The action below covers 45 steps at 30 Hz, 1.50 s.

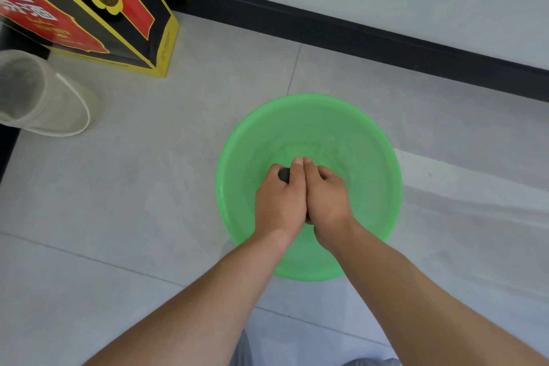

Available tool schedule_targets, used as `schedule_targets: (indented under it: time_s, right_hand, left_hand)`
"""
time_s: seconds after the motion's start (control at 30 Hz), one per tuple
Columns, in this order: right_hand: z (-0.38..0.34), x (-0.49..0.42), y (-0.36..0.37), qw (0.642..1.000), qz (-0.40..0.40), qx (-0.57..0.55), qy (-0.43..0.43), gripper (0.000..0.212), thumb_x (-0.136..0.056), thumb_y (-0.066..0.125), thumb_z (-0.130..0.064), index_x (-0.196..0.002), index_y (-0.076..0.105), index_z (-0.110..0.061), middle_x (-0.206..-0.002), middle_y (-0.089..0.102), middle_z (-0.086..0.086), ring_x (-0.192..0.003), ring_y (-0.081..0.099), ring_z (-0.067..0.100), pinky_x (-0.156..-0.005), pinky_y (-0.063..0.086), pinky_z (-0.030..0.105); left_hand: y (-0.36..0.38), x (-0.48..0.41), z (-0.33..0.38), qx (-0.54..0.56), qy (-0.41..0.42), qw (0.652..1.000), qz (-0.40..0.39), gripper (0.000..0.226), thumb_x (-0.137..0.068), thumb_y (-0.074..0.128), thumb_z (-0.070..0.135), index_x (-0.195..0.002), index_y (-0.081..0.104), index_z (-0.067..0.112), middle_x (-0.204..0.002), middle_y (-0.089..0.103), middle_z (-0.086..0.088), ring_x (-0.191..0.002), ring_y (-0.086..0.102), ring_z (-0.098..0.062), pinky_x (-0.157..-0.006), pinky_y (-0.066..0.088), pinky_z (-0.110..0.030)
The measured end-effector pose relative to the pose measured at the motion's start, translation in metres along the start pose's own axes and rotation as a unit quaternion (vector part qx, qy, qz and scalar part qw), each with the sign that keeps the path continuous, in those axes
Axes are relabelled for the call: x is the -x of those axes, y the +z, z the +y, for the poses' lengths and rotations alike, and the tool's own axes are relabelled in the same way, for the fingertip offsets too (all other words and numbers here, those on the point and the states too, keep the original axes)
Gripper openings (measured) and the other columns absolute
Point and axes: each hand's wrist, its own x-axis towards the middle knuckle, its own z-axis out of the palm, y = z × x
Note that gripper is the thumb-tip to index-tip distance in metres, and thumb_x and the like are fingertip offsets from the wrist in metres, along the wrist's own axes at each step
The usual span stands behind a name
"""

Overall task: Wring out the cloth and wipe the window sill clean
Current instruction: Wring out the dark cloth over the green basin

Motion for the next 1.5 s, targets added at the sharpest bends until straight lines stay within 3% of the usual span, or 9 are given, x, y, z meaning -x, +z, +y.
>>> schedule_targets:
  time_s: [0.17, 0.37, 0.6, 0.8, 1.1, 1.2, 1.27, 1.37, 1.5]
  right_hand:
    - [-0.003, -0.004, 0.003, 1.0, -0.004, -0.01, -0.011, 0.034, -0.095, 0.057, -0.03, -0.068, 0.046, -0.014, -0.051, 0.042, 0.002, -0.044, 0.037, 0.017, -0.039, 0.028, 0.018]
    - [-0.001, -0.004, 0.001, 0.994, 0.021, 0.07, -0.083, 0.038, -0.096, 0.048, -0.021, -0.059, 0.038, -0.014, -0.049, 0.036, -0.001, -0.052, 0.033, 0.018, -0.05, 0.029, 0.03]
    - [-0.006, 0.006, -0.019, 0.994, -0.005, 0.085, -0.073, 0.041, -0.104, 0.038, -0.037, -0.068, 0.038, -0.017, -0.062, 0.036, 0.003, -0.057, 0.035, 0.019, -0.051, 0.033, 0.029]
    - [-0.004, 0.0, -0.015, 0.984, 0.033, 0.135, -0.114, 0.044, -0.105, 0.036, -0.03, -0.064, 0.029, -0.018, -0.06, 0.03, -0.003, -0.057, 0.028, 0.015, -0.055, 0.025, 0.032]
    - [0.004, -0.004, -0.006, 0.982, 0.072, 0.16, -0.07, 0.044, -0.098, 0.04, -0.018, -0.055, 0.029, -0.016, -0.052, 0.03, -0.002, -0.052, 0.027, 0.018, -0.052, 0.022, 0.031]
    - [0.001, 0.012, -0.014, 0.994, 0.019, 0.098, -0.044, 0.04, -0.1, 0.048, -0.029, -0.064, 0.045, -0.011, -0.059, 0.044, 0.003, -0.054, 0.044, 0.019, -0.049, 0.042, 0.035]
    - [-0.007, 0.029, -0.025, 0.997, -0.046, 0.059, -0.018, 0.032, -0.099, 0.054, -0.035, -0.083, 0.058, -0.007, -0.076, 0.06, 0.006, -0.067, 0.061, 0.019, -0.058, 0.056, 0.038]
    - [-0.028, 0.058, -0.045, 0.994, -0.094, 0.059, -0.017, 0.018, -0.095, 0.062, -0.029, -0.104, 0.062, -0.013, -0.097, 0.064, 0.007, -0.084, 0.068, 0.02, -0.066, 0.062, 0.039]
    - [-0.057, 0.09, -0.063, 0.997, -0.07, 0.04, -0.008, 0.035, -0.09, 0.071, -0.023, -0.12, 0.057, -0.016, -0.108, 0.059, 0.009, -0.089, 0.069, 0.025, -0.071, 0.062, 0.04]
  left_hand:
    - [0.002, -0.006, -0.004, 0.034, -0.001, 0.999, 0.0, 0.039, -0.098, 0.047, 0.04, -0.07, 0.052, 0.014, -0.064, 0.059, 0.002, -0.063, 0.058, -0.019, -0.06, 0.045, -0.033]
    - [-0.002, -0.001, -0.003, -0.004, 0.037, 0.999, 0.006, 0.04, -0.101, 0.04, 0.034, -0.075, 0.053, 0.007, -0.071, 0.061, -0.007, -0.071, 0.058, -0.028, -0.067, 0.046, -0.04]
    - [-0.013, 0.0, 0.003, -0.021, -0.001, 0.999, -0.034, 0.047, -0.102, 0.033, 0.047, -0.069, 0.048, 0.018, -0.073, 0.056, 0.001, -0.07, 0.053, -0.021, -0.062, 0.036, -0.033]
    - [-0.005, -0.007, 0.001, -0.045, 0.004, 0.999, 0.0, 0.045, -0.105, 0.029, 0.035, -0.07, 0.049, 0.016, -0.093, 0.066, -0.016, -0.089, 0.06, -0.034, -0.074, 0.041, -0.035]
    - [0.002, -0.008, -0.006, -0.096, -0.047, 0.994, 0.034, 0.048, -0.104, 0.03, 0.033, -0.097, 0.066, 0.002, -0.107, 0.068, -0.02, -0.101, 0.061, -0.039, -0.086, 0.047, -0.039]
    - [-0.01, -0.002, -0.004, -0.049, -0.073, 0.996, -0.018, 0.04, -0.1, 0.037, 0.043, -0.087, 0.06, 0.012, -0.096, 0.066, -0.013, -0.093, 0.063, -0.035, -0.084, 0.054, -0.049]
    - [-0.027, 0.012, 0.003, -0.013, -0.057, 0.995, -0.079, 0.031, -0.098, 0.048, 0.045, -0.09, 0.055, 0.016, -0.09, 0.063, -0.005, -0.085, 0.063, -0.027, -0.076, 0.056, -0.046]
    - [-0.057, 0.036, 0.021, 0.018, -0.043, 0.985, -0.168, 0.024, -0.094, 0.063, 0.036, -0.108, 0.054, 0.019, -0.103, 0.062, -0.001, -0.089, 0.065, -0.015, -0.066, 0.058, -0.035]
    - [-0.08, 0.058, 0.045, 0.076, -0.074, 0.979, -0.176, 0.042, -0.087, 0.073, 0.025, -0.122, 0.051, 0.017, -0.118, 0.06, -0.008, -0.099, 0.068, -0.024, -0.072, 0.062, -0.037]
